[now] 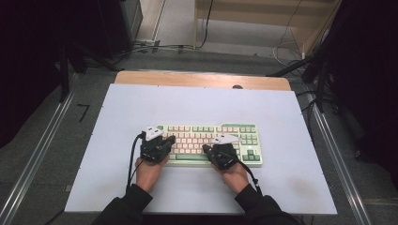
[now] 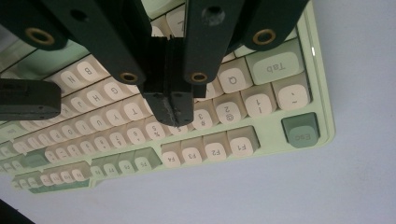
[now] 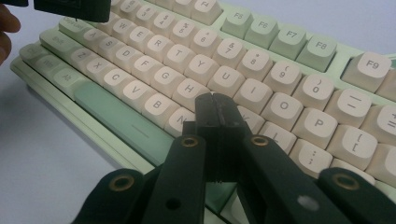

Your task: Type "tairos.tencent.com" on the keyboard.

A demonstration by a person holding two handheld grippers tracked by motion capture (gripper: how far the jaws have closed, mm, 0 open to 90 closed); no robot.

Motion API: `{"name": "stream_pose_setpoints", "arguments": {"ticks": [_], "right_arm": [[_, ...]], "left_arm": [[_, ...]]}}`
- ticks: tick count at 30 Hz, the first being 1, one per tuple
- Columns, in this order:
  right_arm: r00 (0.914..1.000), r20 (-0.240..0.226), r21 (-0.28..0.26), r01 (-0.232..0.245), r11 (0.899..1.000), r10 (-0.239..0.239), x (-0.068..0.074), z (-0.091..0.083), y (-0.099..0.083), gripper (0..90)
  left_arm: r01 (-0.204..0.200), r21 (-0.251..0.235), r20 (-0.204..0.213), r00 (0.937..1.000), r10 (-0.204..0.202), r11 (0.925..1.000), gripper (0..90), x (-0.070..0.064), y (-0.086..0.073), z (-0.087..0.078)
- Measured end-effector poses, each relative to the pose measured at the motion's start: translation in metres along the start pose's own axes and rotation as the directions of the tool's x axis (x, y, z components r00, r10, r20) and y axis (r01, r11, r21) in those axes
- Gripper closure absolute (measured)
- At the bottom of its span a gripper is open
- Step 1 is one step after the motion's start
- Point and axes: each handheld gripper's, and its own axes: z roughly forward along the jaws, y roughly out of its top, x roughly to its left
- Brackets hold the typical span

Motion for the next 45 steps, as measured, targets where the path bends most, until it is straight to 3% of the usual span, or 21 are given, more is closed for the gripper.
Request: {"name": "stream_pose_setpoints", "arguments": {"ticks": [8,20,28,30,42,45], "right_arm": [[1.0000,0.000,0.005,0.004,1.000,-0.004,0.000,0.001,-0.002,87.4],[0.9997,0.003,-0.056,-0.024,0.998,0.024,-0.008,-0.015,0.007,87.3],[0.9995,0.001,-0.073,-0.031,0.997,0.032,-0.015,-0.022,0.008,77.8],[0.9994,0.001,-0.076,-0.034,0.997,0.034,-0.017,-0.024,0.007,74.6],[0.9985,0.011,-0.087,-0.052,0.995,0.053,-0.041,-0.041,-0.001,47.5],[0.9980,0.022,-0.102,-0.057,0.993,0.060,-0.047,-0.048,-0.003,45.6]], "left_arm": [[-0.003,0.001,0.004,1.0000,0.003,1.0000,90.0,-0.001,0.000,0.000],[0.000,-0.009,0.004,1.0000,0.000,1.0000,90.0,-0.001,0.001,-0.003],[0.006,-0.024,0.001,1.0000,-0.006,0.9997,90.0,0.000,0.002,-0.007],[0.008,-0.019,0.006,0.9999,-0.008,0.9998,82.0,0.001,0.002,-0.008],[0.016,-0.044,-0.026,0.9995,-0.017,0.9989,56.6,0.003,0.002,-0.023],[0.017,-0.050,-0.039,0.9991,-0.019,0.9986,50.4,0.005,0.002,-0.027]]}}
